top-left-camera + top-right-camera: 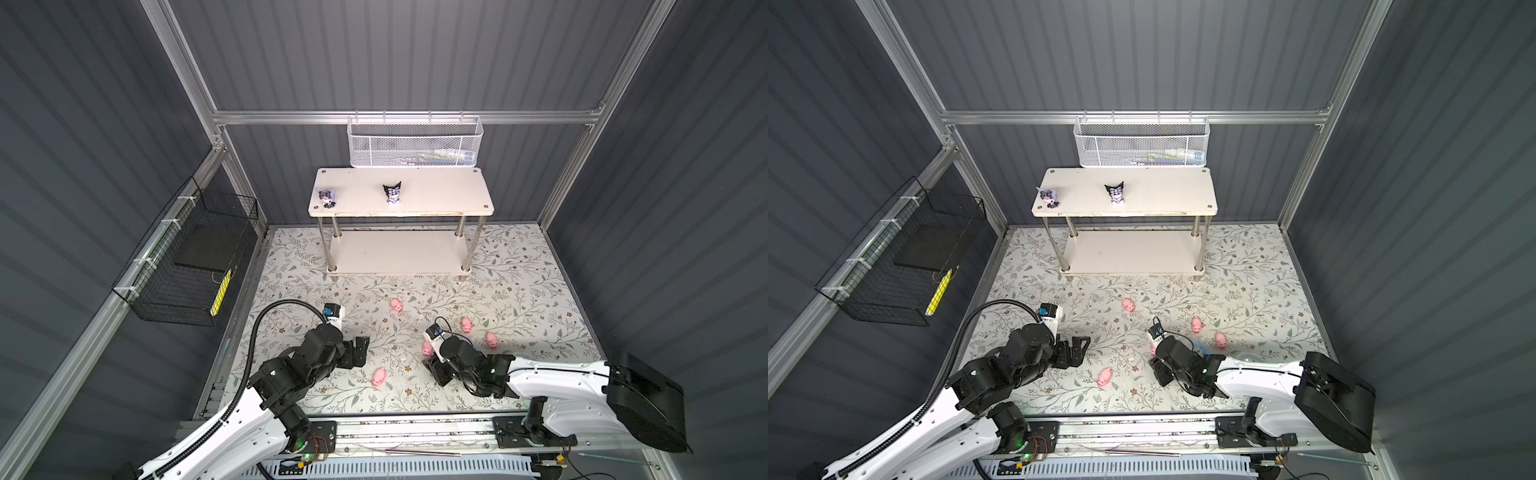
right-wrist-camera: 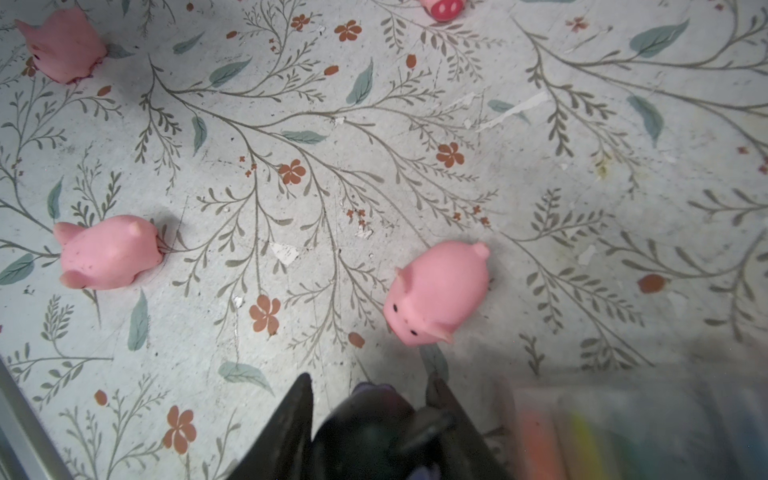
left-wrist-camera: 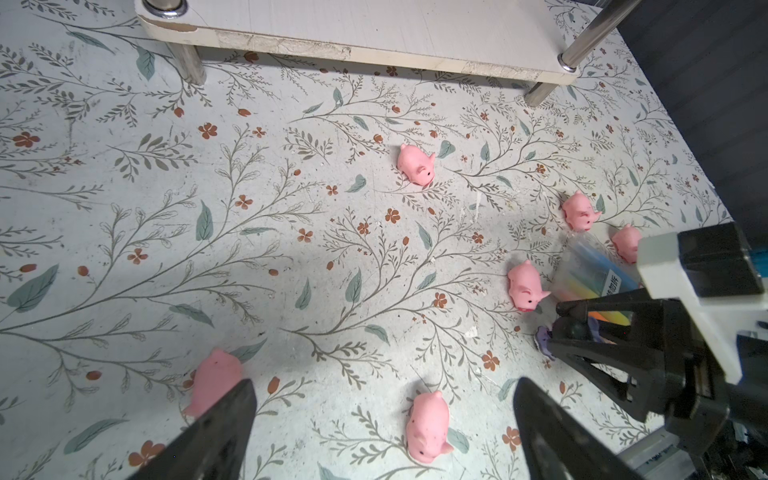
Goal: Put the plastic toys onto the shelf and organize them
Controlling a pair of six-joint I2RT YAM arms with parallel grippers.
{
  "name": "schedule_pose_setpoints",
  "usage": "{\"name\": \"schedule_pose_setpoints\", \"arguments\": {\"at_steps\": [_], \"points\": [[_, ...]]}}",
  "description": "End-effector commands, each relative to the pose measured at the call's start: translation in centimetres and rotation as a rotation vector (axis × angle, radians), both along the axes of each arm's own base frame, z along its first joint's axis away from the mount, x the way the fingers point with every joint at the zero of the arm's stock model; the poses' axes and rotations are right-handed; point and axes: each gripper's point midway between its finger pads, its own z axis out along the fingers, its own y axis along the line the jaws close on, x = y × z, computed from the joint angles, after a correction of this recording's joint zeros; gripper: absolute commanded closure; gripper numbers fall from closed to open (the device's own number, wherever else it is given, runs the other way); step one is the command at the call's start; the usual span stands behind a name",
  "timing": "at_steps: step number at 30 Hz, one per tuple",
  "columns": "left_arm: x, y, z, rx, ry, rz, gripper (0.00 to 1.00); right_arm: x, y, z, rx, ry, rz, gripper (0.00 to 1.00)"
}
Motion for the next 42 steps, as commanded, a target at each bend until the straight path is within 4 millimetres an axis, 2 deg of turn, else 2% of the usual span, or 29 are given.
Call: {"name": "schedule_pose_setpoints", "arguments": {"at_steps": [1, 7, 13, 19, 23, 31, 42], "points": [[0.2, -0.1, 1.3, -0.004, -0.034, -0.008, 0.04, 0.6, 0.1, 0.4, -0.004, -0.010, -0.019, 0.63], [0.1, 0.1, 1.3, -0.006, -0.037, -0.005, 0.03, 0.7, 0.1, 0.9, -0.003, -0.008, -0.034, 0.69], [0.2, 0.1, 1.4, -0.007, -0.040, -0.002, 0.03, 1.3, -0.1, 2.5, -0.011, -0.017, -0.075, 0.74], [0.3, -0.2, 1.4, -0.009, -0.041, -0.006, 0.03, 2.2, -0.7, 3.9, -0.051, -0.021, -0.156, 0.74], [0.6, -0.5, 1.5, -0.005, -0.039, -0.012, 0.03, 3.1, -1.4, 5.6, -0.074, -0.047, -0.223, 0.75], [1.4, -2.3, 2.2, -0.011, -0.043, -0.054, 0.03, 4.6, -2.8, 10.3, -0.100, -0.130, -0.325, 0.75], [2.9, -5.4, 5.6, -0.032, -0.085, -0.134, 0.03, 7.6, -4.2, 19.3, -0.122, -0.227, -0.436, 0.75]]}}
